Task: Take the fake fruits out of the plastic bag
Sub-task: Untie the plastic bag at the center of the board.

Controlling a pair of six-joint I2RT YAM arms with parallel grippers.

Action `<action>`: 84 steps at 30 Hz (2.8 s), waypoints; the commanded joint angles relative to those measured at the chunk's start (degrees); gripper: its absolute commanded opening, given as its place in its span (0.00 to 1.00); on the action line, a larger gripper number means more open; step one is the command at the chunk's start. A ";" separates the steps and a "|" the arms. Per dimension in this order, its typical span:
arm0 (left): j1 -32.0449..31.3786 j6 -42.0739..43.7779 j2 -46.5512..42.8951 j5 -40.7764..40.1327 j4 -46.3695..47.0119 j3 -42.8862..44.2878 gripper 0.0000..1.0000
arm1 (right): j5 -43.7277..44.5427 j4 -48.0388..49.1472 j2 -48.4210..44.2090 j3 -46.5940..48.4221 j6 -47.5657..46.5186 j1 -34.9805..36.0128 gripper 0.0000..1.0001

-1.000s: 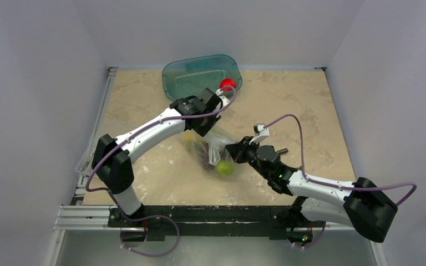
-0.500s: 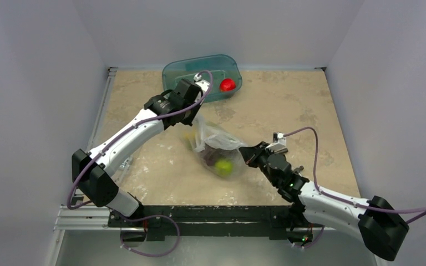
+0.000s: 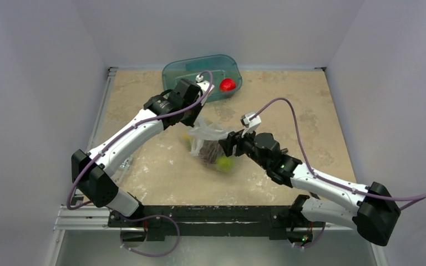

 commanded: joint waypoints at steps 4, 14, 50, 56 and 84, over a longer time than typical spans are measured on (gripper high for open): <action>0.07 0.94 0.27 1.82 0.35 1.54 0.00 | -2.62 -0.60 4.30 8.12 -16.87 7.25 0.76; 0.10 1.04 0.17 2.29 0.15 1.64 0.00 | 9.98 0.91 15.26 14.77 -14.18 11.17 0.80; 0.26 3.27 -3.94 -0.55 2.69 -0.09 0.00 | -7.35 -4.47 1.92 12.19 -27.07 14.03 0.94; 0.23 3.28 -3.87 -0.51 2.31 -0.11 0.00 | 6.98 -2.40 13.96 18.96 -35.12 21.09 0.99; -1.94 12.45 -20.18 14.40 16.81 -11.90 0.67 | 23.02 16.14 -1.44 -1.82 -10.46 22.51 0.00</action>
